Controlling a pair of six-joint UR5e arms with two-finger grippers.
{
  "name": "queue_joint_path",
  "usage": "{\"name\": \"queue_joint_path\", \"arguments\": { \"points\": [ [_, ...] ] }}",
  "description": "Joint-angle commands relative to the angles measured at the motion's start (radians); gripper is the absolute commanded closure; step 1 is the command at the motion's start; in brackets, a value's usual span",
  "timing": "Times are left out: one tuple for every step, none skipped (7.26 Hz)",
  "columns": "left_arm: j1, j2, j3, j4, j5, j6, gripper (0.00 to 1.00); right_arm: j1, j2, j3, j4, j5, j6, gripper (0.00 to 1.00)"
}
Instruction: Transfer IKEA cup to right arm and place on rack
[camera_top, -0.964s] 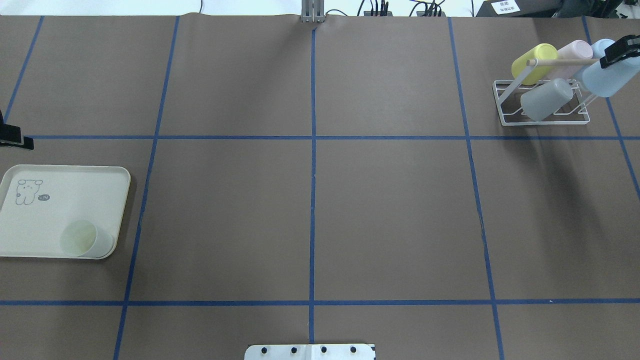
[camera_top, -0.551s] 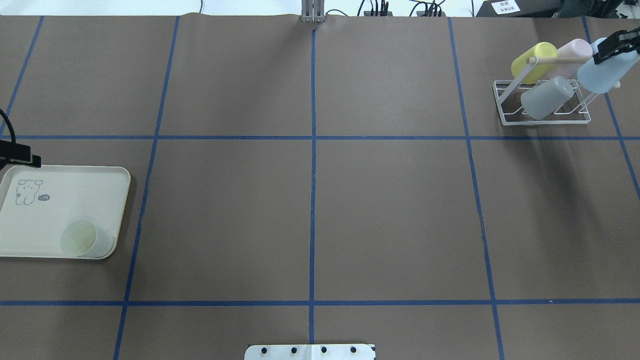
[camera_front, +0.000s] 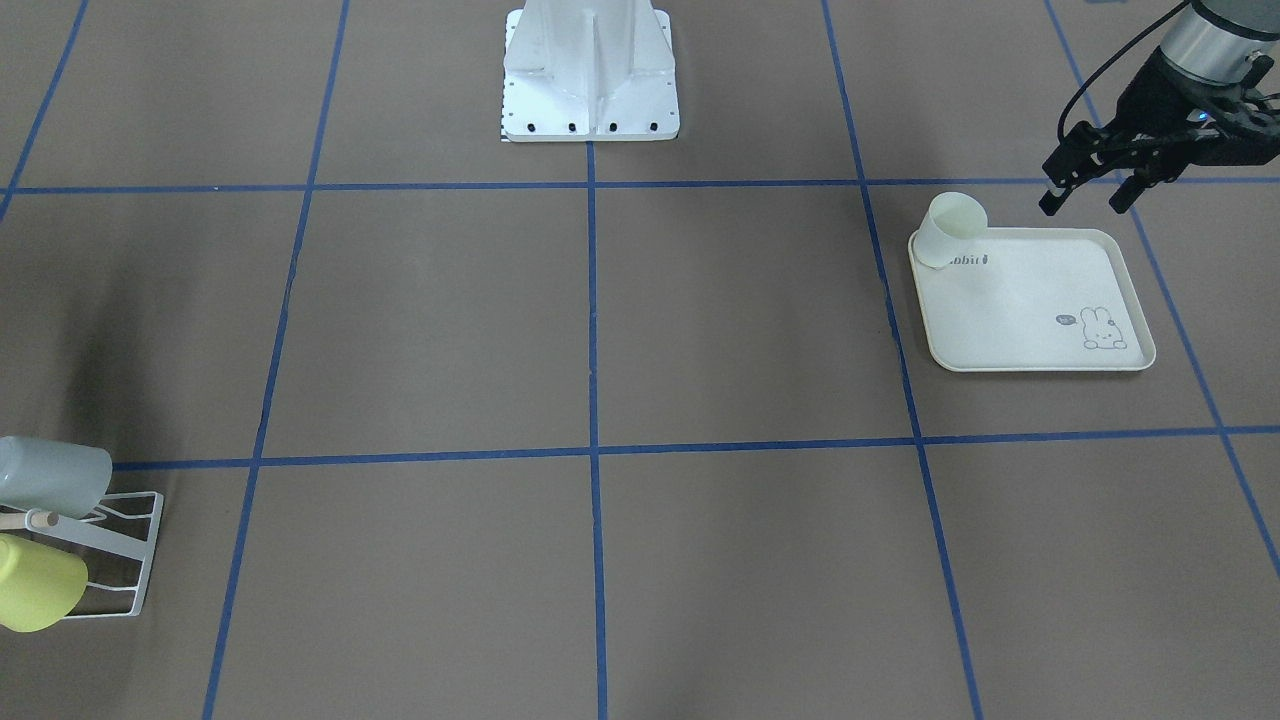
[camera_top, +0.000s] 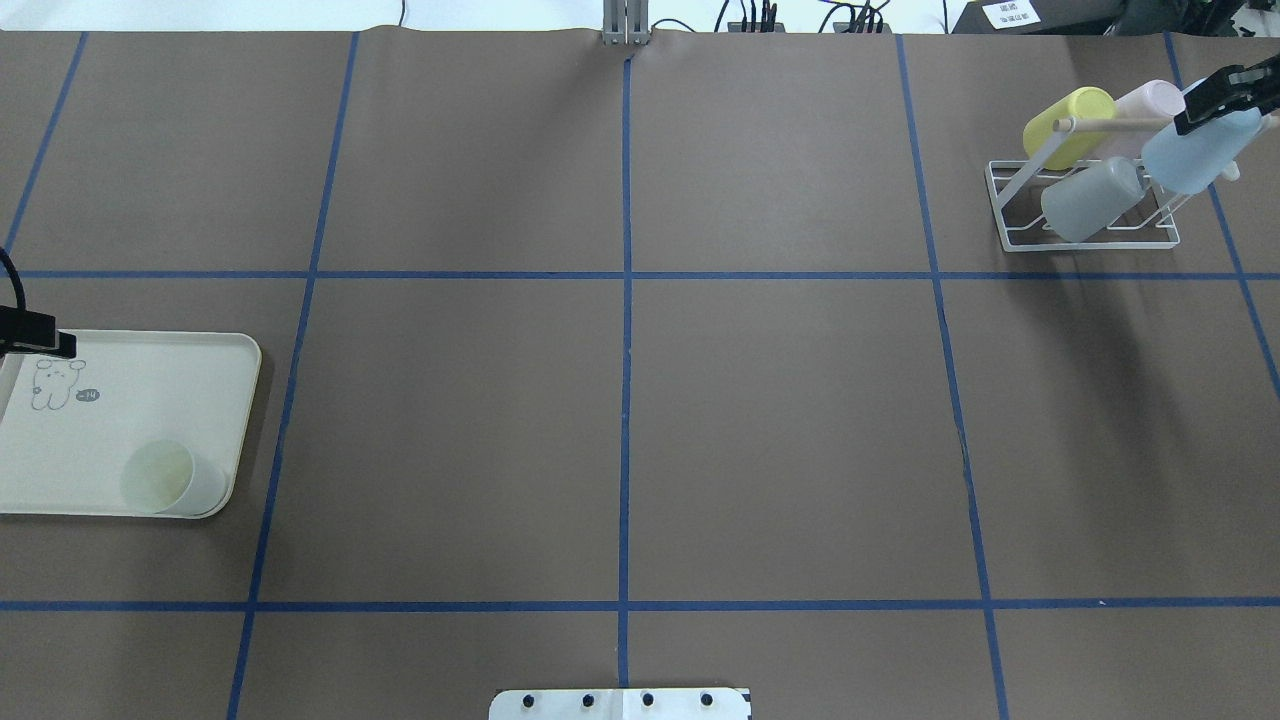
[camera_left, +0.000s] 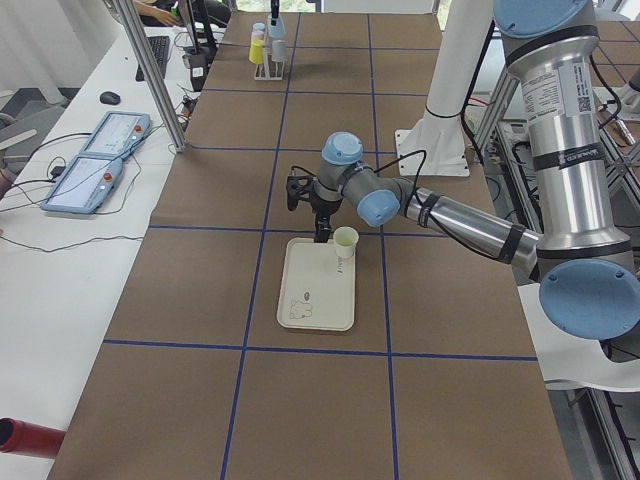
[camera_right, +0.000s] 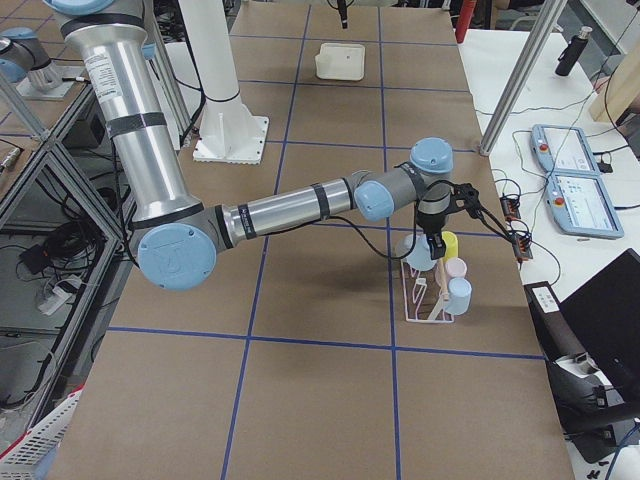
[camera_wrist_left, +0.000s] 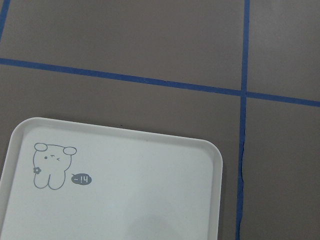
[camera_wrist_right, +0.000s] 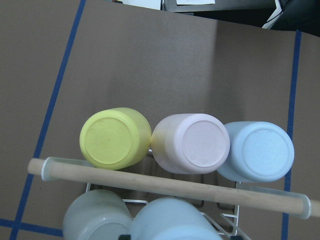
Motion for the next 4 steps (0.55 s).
{"name": "queue_joint_path", "arguments": {
  "points": [
    [0.009, 0.018, -0.01, 0.0, 0.0, -0.001, 0.0, -0.007, -0.006, -0.008, 0.004, -0.001, -0.002, 0.73],
    [0.014, 0.03, -0.022, 0.0, -0.001, -0.002, 0.0, -0.008, -0.008, -0.015, 0.007, -0.004, -0.002, 0.73],
    [0.017, 0.037, -0.027, 0.0, -0.001, -0.008, 0.0, -0.008, -0.008, -0.021, 0.008, -0.005, -0.008, 0.73],
    [0.018, 0.038, -0.027, 0.0, -0.001, -0.01, 0.0, -0.008, -0.008, -0.022, 0.008, -0.007, -0.006, 0.73]
  ]
}}
